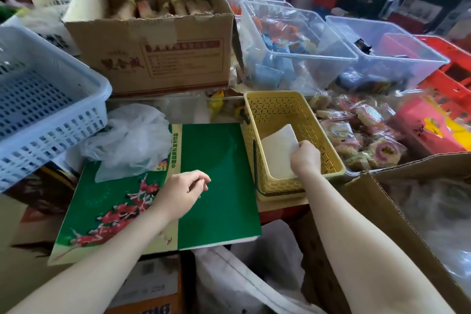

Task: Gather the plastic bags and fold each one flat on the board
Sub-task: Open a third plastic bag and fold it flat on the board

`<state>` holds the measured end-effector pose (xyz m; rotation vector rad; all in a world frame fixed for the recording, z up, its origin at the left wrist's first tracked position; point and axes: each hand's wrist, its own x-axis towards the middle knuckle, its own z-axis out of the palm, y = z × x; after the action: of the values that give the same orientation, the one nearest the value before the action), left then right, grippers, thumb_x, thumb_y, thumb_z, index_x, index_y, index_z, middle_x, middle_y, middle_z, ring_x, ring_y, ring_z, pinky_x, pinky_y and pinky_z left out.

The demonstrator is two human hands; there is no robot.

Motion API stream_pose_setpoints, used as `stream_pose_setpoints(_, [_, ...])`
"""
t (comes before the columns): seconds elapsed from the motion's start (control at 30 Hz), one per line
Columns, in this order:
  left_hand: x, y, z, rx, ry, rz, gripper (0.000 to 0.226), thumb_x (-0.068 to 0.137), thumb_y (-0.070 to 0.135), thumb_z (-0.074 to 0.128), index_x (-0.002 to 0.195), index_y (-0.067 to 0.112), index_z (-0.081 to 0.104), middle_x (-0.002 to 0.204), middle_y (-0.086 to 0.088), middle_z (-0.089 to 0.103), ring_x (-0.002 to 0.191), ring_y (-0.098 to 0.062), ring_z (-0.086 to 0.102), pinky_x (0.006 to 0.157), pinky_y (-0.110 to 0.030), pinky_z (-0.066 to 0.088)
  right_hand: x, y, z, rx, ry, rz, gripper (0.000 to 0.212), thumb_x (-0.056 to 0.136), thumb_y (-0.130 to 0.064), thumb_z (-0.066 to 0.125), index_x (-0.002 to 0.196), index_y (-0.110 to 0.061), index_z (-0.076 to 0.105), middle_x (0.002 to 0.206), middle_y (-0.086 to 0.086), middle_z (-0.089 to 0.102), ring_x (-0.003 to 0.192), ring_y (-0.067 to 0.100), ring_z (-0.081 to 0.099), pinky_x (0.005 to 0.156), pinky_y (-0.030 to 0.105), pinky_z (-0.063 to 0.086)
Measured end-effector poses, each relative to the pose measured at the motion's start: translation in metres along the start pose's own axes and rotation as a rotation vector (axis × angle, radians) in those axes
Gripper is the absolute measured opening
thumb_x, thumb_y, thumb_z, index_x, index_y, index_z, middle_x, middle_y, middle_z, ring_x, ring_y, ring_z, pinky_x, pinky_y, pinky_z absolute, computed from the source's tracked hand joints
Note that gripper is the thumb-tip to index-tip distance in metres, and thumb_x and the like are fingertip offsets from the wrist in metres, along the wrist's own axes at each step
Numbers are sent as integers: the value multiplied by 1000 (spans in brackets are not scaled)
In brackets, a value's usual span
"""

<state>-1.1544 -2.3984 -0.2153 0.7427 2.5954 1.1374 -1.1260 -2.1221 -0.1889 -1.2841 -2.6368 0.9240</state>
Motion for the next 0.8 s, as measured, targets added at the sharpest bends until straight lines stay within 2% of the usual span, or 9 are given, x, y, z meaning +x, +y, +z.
stream_pose_setpoints(0.1, [-2,-10,4,75,-71,-20,19,93,16,48,100,20,65,83,13,64,69,-22,63,61,-34,50,0,0,4,-222,-45,-15,44,95,-25,49,130,-1,39,134,20,44,122,34,41,96,43,40])
stream_pose_setpoints(0.17, [2,-16,6,105,-98,-45,20,93,17,47,103,19,65,87,9,65,69,-23,63,63,-35,51,-3,-7,7,-209,7,-126,44,96,-27,46,132,-2,40,136,19,42,125,33,38,98,41,38])
stream_pose_setpoints(0.3, [14,-37,-6,161,-93,-111,22,94,19,45,107,18,63,96,0,67,61,-20,58,61,-36,51,-28,-43,15,101,78,-453,25,94,-11,47,114,-5,60,117,10,59,106,22,54,84,22,39])
stream_pose_setpoints(0.37, [22,-50,-17,194,-31,-95,23,94,17,44,111,17,60,105,-3,65,71,-17,59,64,-35,51,-45,-69,21,198,67,-550,22,93,-9,48,108,-7,64,109,6,61,96,17,55,79,20,40])
stream_pose_setpoints(0.47, [38,-74,-37,285,68,-96,32,93,13,44,125,13,48,126,-8,51,94,-19,53,75,-32,46,-66,-104,46,213,-93,-641,20,93,-10,49,106,-9,65,101,4,64,83,14,54,69,18,41])
stream_pose_setpoints(0.57, [60,-109,-54,473,156,-153,50,92,16,48,138,7,32,147,-14,28,132,-28,29,105,-40,32,-78,-123,85,145,-230,-653,20,92,-11,50,104,-8,66,102,7,67,86,19,59,73,23,44])
stream_pose_setpoints(0.67, [74,-145,-60,598,87,-224,65,92,25,49,146,9,15,154,-15,7,141,-32,10,113,-41,16,-85,-128,119,120,-321,-566,20,93,-11,50,103,-7,67,104,7,68,92,22,61,75,23,45])
stream_pose_setpoints(0.73, [75,-163,-54,642,-15,-254,68,93,33,47,146,10,12,153,-16,12,139,-32,15,112,-40,17,-88,-125,136,123,-364,-507,20,93,-12,50,102,-8,67,104,6,68,91,19,61,72,20,42])
stream_pose_setpoints(0.8, [70,-170,-50,642,-32,-249,64,92,33,50,143,8,20,145,-18,32,130,-33,32,106,-40,27,-91,-119,145,119,-385,-468,20,93,-12,50,102,-9,67,104,4,68,90,16,60,72,19,39])
